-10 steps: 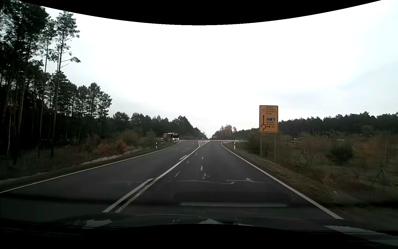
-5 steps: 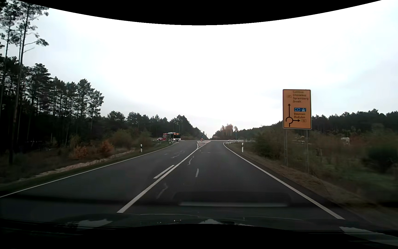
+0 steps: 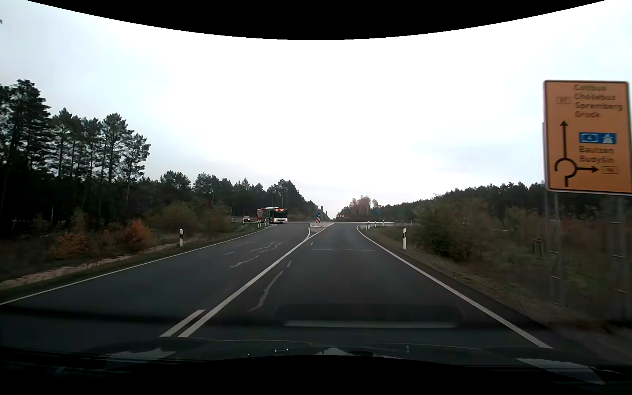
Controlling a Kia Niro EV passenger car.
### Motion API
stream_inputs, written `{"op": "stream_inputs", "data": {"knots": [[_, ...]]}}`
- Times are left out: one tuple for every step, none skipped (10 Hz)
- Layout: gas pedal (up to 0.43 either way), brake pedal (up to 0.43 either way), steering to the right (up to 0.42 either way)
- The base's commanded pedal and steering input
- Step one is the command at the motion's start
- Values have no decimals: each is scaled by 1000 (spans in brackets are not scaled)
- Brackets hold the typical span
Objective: Follow the waypoints while adhering to traffic rules and regulations
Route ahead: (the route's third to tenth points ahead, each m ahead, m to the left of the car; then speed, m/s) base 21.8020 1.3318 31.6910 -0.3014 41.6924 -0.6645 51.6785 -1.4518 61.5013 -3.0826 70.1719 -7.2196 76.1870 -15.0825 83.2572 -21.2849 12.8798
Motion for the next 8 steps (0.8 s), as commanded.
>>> {"op": "stream_inputs", "data": {"knots": [[0,0,3],[0,0,3],[0,0,3],[0,0,3],[0,0,3],[0,6,3],[0,6,3],[0,6,3]]}}
